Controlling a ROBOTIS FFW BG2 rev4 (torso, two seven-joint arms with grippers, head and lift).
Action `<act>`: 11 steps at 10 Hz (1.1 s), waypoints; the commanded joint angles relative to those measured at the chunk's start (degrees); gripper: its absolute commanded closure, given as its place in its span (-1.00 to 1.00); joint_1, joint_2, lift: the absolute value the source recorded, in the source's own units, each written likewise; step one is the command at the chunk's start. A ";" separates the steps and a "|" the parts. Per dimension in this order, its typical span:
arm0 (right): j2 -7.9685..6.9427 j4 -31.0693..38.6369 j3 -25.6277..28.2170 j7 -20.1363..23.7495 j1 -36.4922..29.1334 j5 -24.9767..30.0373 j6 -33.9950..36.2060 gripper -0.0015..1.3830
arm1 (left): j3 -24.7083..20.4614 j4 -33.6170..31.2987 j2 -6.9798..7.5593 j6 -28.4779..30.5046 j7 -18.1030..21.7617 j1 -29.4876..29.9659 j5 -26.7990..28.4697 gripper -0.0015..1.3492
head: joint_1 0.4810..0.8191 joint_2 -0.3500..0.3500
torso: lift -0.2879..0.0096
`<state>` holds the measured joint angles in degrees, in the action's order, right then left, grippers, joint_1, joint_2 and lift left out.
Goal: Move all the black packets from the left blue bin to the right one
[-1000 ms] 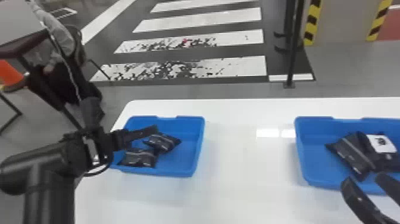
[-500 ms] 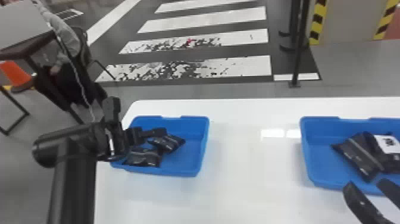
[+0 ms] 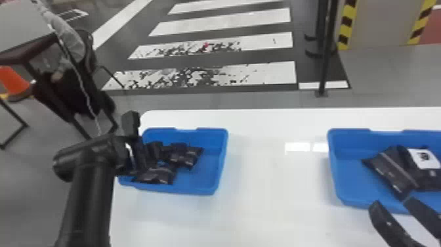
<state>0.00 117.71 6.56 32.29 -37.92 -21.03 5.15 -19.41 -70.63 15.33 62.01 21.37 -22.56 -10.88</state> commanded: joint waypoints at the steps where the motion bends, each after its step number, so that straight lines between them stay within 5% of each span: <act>1: -0.05 -0.36 -0.05 0.06 -0.04 -0.45 0.05 -0.51 | 0.33 0.95 0.05 -0.14 -1.07 0.90 -2.94 0.17 | 0.27 0.75 | 0.12; 3: -0.05 -0.50 0.06 0.32 -0.32 -1.25 0.19 -0.51 | 1.82 0.95 0.23 -0.14 -1.68 1.60 -3.28 0.71 | 0.27 0.73 | 0.12; 7: -0.05 0.34 0.52 0.50 -1.31 -2.40 0.19 -0.51 | 5.93 -2.56 1.63 -1.41 1.31 4.13 -4.31 0.78 | 0.27 0.67 | 0.12; 11: -0.05 1.75 0.52 0.58 -1.45 -2.51 0.75 -0.51 | 5.93 -27.45 0.67 -6.05 6.05 18.33 -17.00 0.78 | 0.27 0.51 | 0.12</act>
<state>0.00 119.15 7.08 32.90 -39.37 -23.48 5.72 -13.49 -93.48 16.49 56.64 27.35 -6.44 -26.32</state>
